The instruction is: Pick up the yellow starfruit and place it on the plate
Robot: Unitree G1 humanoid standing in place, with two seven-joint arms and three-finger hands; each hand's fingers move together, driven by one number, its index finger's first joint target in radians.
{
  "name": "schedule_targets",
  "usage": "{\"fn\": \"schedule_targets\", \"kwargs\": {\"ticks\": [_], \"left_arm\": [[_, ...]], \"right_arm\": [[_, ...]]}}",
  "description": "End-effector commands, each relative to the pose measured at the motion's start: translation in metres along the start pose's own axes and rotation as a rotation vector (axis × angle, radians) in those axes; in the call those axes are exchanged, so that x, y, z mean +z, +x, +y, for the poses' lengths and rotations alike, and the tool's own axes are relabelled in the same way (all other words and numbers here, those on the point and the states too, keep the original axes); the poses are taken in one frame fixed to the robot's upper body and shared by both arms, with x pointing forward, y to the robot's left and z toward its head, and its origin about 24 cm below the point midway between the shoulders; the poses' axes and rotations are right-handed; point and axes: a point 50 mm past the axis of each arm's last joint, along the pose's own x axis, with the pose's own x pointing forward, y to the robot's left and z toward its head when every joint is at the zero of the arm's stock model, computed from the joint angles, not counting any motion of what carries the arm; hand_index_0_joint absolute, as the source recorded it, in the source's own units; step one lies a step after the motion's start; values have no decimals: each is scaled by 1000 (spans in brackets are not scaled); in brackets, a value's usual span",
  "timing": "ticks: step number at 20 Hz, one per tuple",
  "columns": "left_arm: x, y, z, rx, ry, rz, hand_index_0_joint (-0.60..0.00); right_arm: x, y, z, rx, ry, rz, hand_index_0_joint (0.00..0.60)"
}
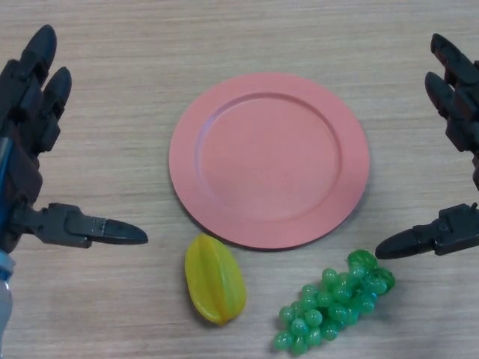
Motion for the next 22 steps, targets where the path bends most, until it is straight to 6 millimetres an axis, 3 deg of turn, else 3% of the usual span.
{"fn": "schedule_targets", "kwargs": {"ticks": [1,4,9,17,22], "left_arm": [[33,-4,13,60,162,-170,0],[25,-10,11,72,218,-89,0],[5,-27,-26,-158,281,79,0],[-19,-28,-65,-235,509,101,0],[-33,-29,-85,-283,525,167,0]], "right_arm": [[34,-1,-16,-75,-16,-202,0],[33,-1,-17,-79,-10,-197,0],[33,-1,-17,-96,-14,-208,0],[37,-7,-17,-94,-55,-212,0],[39,-10,-18,-102,-54,-226,0]]}}
